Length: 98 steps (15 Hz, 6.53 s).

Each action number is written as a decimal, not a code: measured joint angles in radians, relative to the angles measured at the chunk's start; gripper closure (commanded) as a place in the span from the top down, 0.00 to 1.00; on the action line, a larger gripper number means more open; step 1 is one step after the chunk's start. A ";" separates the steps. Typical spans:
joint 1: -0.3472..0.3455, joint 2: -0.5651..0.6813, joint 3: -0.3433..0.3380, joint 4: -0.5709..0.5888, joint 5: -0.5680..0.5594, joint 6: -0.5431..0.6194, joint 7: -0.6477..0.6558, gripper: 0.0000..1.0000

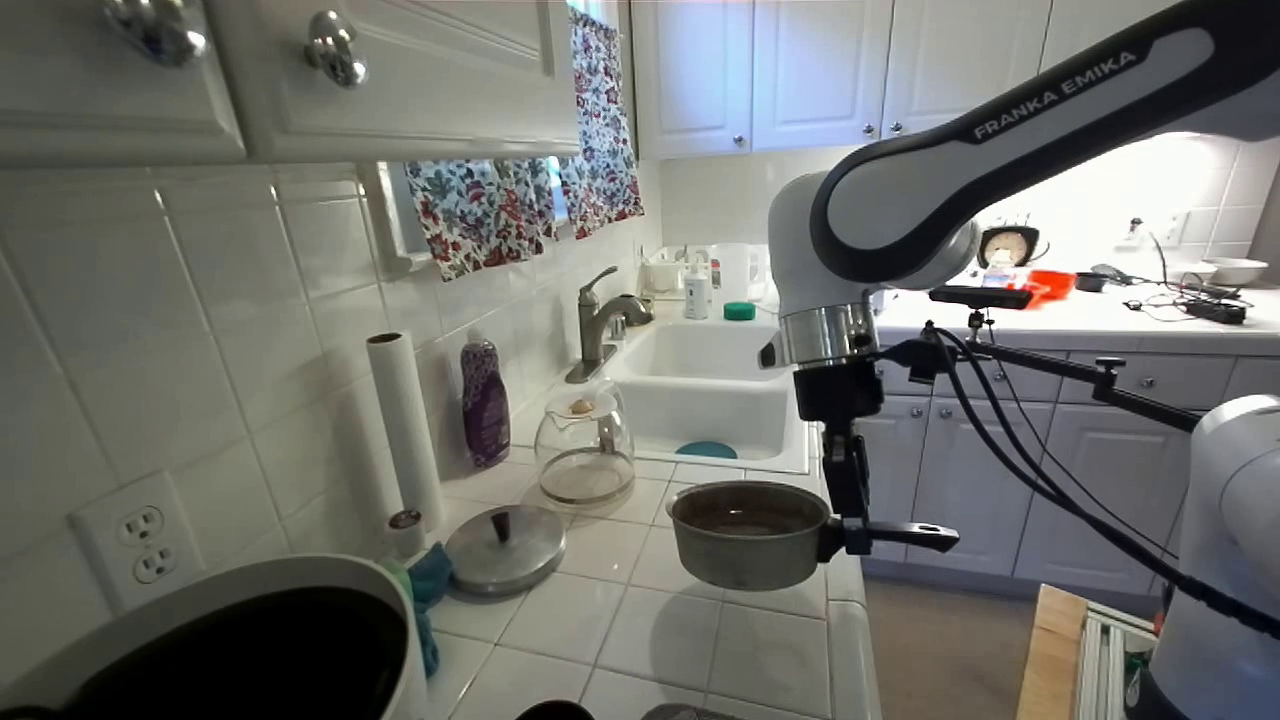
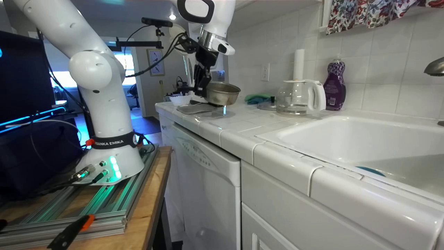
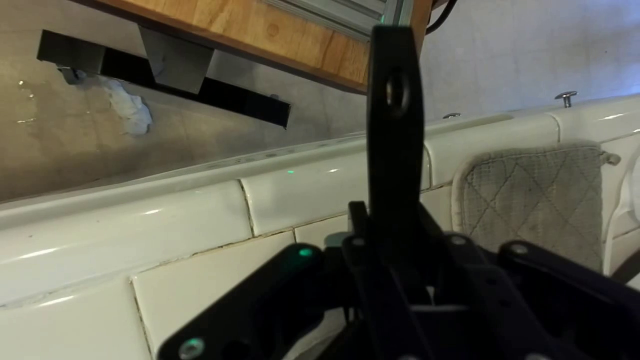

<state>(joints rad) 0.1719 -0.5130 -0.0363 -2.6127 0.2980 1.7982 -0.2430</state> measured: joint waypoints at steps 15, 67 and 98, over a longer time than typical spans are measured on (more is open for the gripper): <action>-0.133 -0.041 0.029 -0.001 -0.119 0.001 0.173 0.06; -0.388 0.322 -0.298 0.827 -0.446 -0.284 -0.139 0.06; -0.458 0.883 -0.220 1.272 -0.352 -0.325 -0.156 0.06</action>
<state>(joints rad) -0.2856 0.3700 -0.2564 -1.3406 -0.0539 1.4736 -0.3985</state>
